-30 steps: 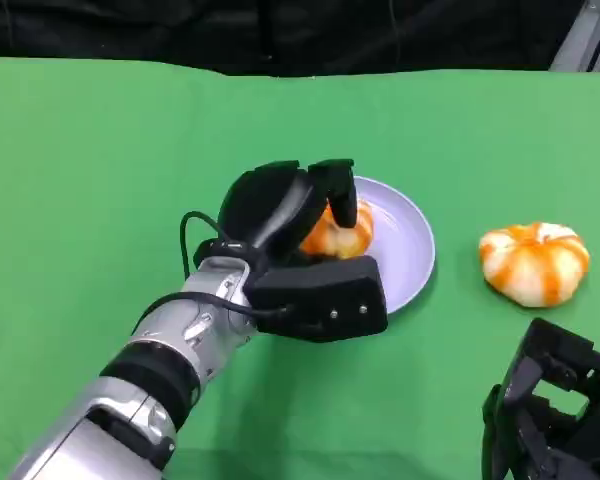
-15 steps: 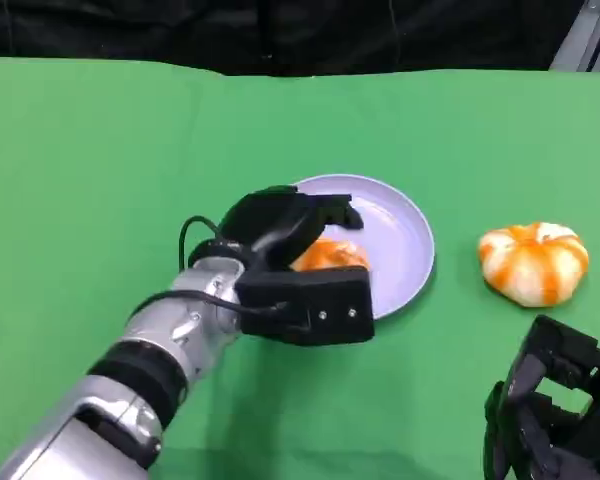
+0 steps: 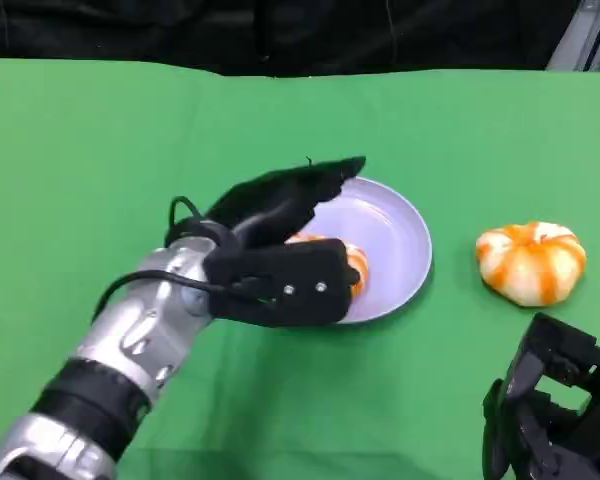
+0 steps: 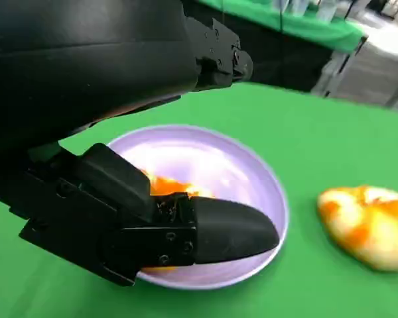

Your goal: Grasp the bread from the table and place it into the plate.

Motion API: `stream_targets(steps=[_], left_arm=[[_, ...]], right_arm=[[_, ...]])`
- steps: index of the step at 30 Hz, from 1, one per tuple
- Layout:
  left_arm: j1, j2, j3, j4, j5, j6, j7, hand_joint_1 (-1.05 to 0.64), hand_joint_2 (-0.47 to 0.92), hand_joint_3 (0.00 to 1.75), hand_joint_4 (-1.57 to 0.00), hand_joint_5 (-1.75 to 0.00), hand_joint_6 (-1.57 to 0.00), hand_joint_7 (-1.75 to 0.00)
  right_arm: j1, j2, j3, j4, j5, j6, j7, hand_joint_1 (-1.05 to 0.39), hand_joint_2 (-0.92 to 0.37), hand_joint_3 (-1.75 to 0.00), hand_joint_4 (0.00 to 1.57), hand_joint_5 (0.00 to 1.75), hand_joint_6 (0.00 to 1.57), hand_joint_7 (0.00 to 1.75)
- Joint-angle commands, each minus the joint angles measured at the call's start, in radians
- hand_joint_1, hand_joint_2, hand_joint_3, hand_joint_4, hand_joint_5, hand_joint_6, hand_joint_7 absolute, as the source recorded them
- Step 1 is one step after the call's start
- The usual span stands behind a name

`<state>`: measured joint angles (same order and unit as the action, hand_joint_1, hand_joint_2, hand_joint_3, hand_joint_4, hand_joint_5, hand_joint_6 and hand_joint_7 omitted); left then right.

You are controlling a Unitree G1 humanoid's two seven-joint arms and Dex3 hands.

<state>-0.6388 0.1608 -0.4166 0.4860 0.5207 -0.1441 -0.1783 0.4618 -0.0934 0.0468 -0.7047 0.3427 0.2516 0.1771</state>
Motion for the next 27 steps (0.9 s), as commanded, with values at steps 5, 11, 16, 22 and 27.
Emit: stream_targets(steps=[5, 11, 16, 22, 27], left_arm=[[0.313, 0.054, 0.238, -0.529, -0.4, 0.258, -0.236, -0.11, 0.92, 0.38, -0.23, -0.1, -0.37, -0.11], [0.56, 0.039, 0.458, -0.868, -0.817, 0.547, -0.282, 0.11, 0.61, 1.19, -1.09, -0.64, -1.16, -0.33], [0.737, 0.049, 0.565, -1.025, -1.013, 0.66, -0.262, 0.1, 0.58, 1.45, -0.96, -1.72, -0.81, -1.66], [0.967, 0.031, 0.655, -1.024, -1.113, 0.575, -0.336, 0.01, 0.59, 1.44, -0.97, -1.75, -0.78, -1.74], [1.025, 0.07, 0.625, -0.955, -0.997, 0.391, -0.39, -0.03, 0.57, 1.39, -1.01, -1.75, -0.82, -1.75]], right_arm=[[-0.013, 0.001, -0.02, 0.02, 0.014, -0.011, -0.002, -0.03, -0.6, -1.22, 0.93, 1.75, 0.66, 1.75], [-0.026, -0.008, -0.036, 0.031, 0.019, -0.006, 0.007, -0.03, -0.61, -1.23, 0.94, 1.75, 0.66, 1.75], [-0.042, -0.01, -0.051, 0.044, 0.033, 0.008, 0.011, -0.04, -0.61, -1.21, 0.94, 1.75, 0.66, 1.75], [-0.065, -0.022, -0.077, 0.073, 0.031, 0.011, 0.014, -0.02, -0.62, -1.2, 0.94, 1.75, 0.66, 1.75], [-0.072, -0.031, -0.079, 0.091, 0.009, 0.0, 0.02, -0.02, -0.6, -1.24, 0.94, 1.75, 0.65, 1.75]])
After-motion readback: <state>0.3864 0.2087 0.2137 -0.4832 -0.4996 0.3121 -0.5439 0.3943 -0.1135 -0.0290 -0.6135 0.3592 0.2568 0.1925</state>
